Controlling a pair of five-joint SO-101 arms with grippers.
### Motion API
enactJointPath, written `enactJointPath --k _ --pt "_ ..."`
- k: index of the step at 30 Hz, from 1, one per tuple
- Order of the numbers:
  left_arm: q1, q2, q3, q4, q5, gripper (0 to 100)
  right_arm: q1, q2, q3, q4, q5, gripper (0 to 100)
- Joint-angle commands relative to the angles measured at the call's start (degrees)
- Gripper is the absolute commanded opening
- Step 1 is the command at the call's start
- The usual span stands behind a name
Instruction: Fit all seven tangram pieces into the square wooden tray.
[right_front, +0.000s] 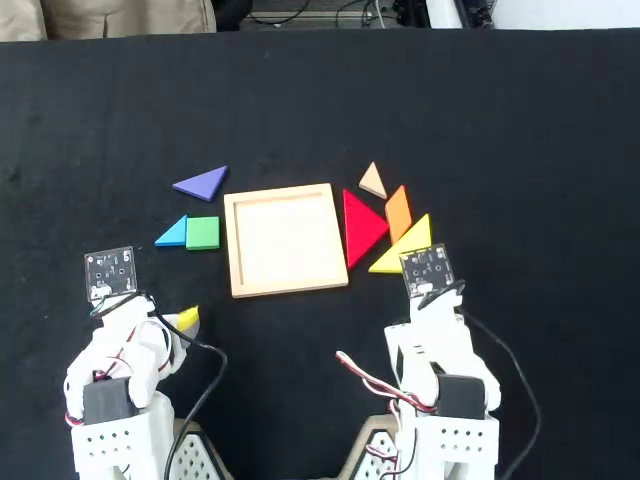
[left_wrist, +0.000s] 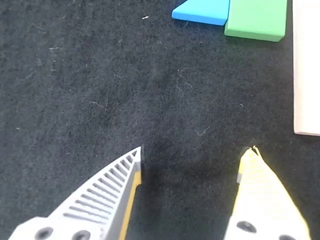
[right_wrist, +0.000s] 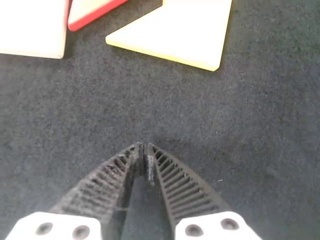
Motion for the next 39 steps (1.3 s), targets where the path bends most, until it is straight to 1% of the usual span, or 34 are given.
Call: enactJointPath --k 1,4,6,11,13,15,16,18,20,21,23,25,28,30,31,35,39 --pt "-0.48 -0.26 0.92 -8.35 0.44 30 -0.79 -3.65 0.04 -0.18 0.26 1.5" --pt "-0.13 -0.26 0.92 -12.92 0.26 30 -0.79 -3.65 0.04 -3.43 0.18 1.5" --pt "-0.04 -0.26 0.31 -12.92 0.26 30 -0.79 -3.65 0.04 -7.12 0.18 1.5" --pt "-0.66 -0.18 -1.54 -13.27 0.18 30 -0.53 -3.65 0.04 -20.31 0.53 1.5" --pt "-0.66 -0.18 -1.27 -13.27 0.18 30 -0.79 -3.65 -0.04 -22.24 0.62 1.5" --pt "-0.66 -0.18 -0.92 -13.27 0.09 31 -0.79 -3.65 -0.04 -22.42 1.41 1.6" --pt "-0.66 -0.18 -1.36 -13.1 -0.44 31 -0.79 -3.65 -0.04 -22.42 3.16 1.6" --pt "-0.22 -0.26 -2.59 -13.8 -3.08 30 -0.7 -3.65 -0.31 -22.42 9.05 1.6" --pt "-0.31 -0.26 -4.62 -17.05 -3.6 30 -0.7 -3.65 -1.63 -22.86 13.63 1.6" --pt "-0.57 -0.26 -5.93 -18.99 -2.73 30 -0.53 -3.65 -3.03 -23.47 14.07 1.6" --pt "-0.66 -0.18 -9.1 -21.71 0.7 30 -0.35 -3.38 -8.04 -23.91 11.25 1.6" --pt "-0.04 0.18 -12.44 -21.8 3.34 30 -0.7 -3.12 -14.29 -23.03 7.12 1.8" --pt "2.24 0.97 -14.37 -21.71 5.1 30 -0.79 -2.68 -23.16 -19.6 3.96 9.6" --pt "4.53 3.25 -15.08 -20.31 5.1 30 -0.79 -0.13 -28.18 -16.97 3.78 14.4" --pt "5.58 5.01 -15.96 -19.34 4.84 30 -0.79 1.8 -30.29 -15.56 3.96 15.2" --pt "8.22 14.15 -22.46 -18.11 4.75 30 -0.79 12.62 -36.79 -13.1 3.78 15.2" --pt "9.71 25.05 -32.84 -18.02 4.75 30 -0.79 25.1 -44.62 -13.01 3.69 15.2"
